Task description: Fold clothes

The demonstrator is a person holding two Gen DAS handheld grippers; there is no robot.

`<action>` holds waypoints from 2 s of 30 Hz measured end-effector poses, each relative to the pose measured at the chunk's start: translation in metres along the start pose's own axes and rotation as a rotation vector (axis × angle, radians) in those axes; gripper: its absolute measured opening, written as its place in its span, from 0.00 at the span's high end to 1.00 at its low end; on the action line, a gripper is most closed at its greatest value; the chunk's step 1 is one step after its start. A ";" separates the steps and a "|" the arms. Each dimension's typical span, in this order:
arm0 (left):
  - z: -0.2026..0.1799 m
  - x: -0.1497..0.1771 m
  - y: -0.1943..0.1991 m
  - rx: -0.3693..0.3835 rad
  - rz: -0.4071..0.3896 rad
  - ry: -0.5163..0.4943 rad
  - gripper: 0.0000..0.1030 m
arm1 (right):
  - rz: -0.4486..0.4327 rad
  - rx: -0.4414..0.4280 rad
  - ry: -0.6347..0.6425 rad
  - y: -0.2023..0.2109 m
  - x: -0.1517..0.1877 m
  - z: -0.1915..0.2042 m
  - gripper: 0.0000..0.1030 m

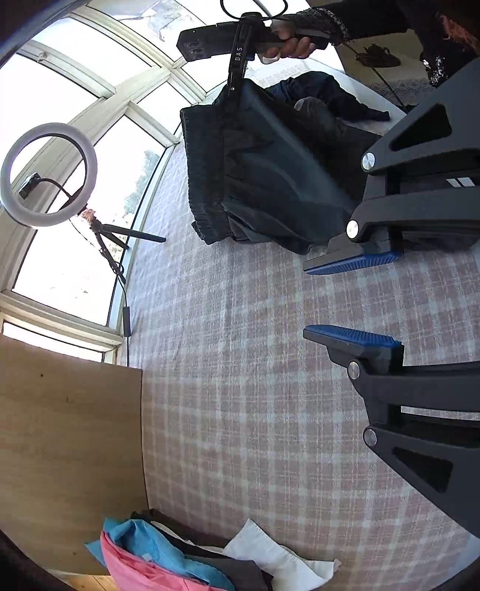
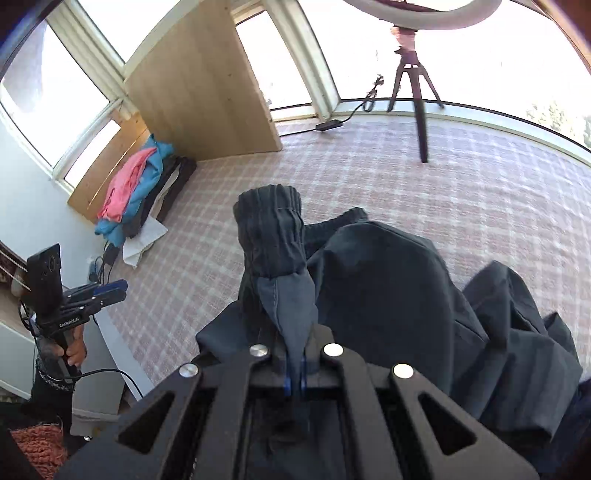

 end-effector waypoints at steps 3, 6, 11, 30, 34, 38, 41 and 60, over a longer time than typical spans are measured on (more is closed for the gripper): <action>-0.053 -0.029 -0.043 0.100 0.043 -0.119 0.68 | -0.067 0.141 -0.205 0.060 0.045 -0.091 0.98; -0.107 -0.059 -0.088 0.170 0.097 -0.241 0.67 | -0.066 0.238 -0.344 0.085 0.090 -0.158 0.98; -0.165 -0.088 -0.143 0.201 0.131 -0.391 0.63 | -0.092 0.272 -0.406 0.104 0.126 -0.191 0.98; -0.212 -0.097 -0.197 0.222 0.179 -0.635 0.63 | 0.015 0.256 -0.251 0.078 0.107 -0.175 0.73; -0.202 -0.101 -0.165 0.194 0.119 -0.565 0.64 | 0.014 0.264 -0.177 0.063 0.096 -0.167 0.71; -0.251 -0.062 -0.152 0.247 0.169 -0.594 0.38 | 0.029 0.264 -0.152 0.052 0.094 -0.162 0.77; -0.292 -0.037 -0.174 0.190 0.219 -0.626 0.36 | 0.018 0.268 -0.164 0.052 0.092 -0.162 0.77; -0.143 -0.032 -0.056 0.245 0.129 -0.247 0.99 | -0.027 0.080 -0.033 0.059 0.057 -0.110 0.67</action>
Point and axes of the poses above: each gripper's, at about its wrist camera, not at the fingertips, and y roughly against the way its jaws point, z to its left, x to its underside, the point moved 7 cm from there along -y, roughly the way its jaws point, and after that the axes turned 2 degrees about z, right-handed, at the moved point
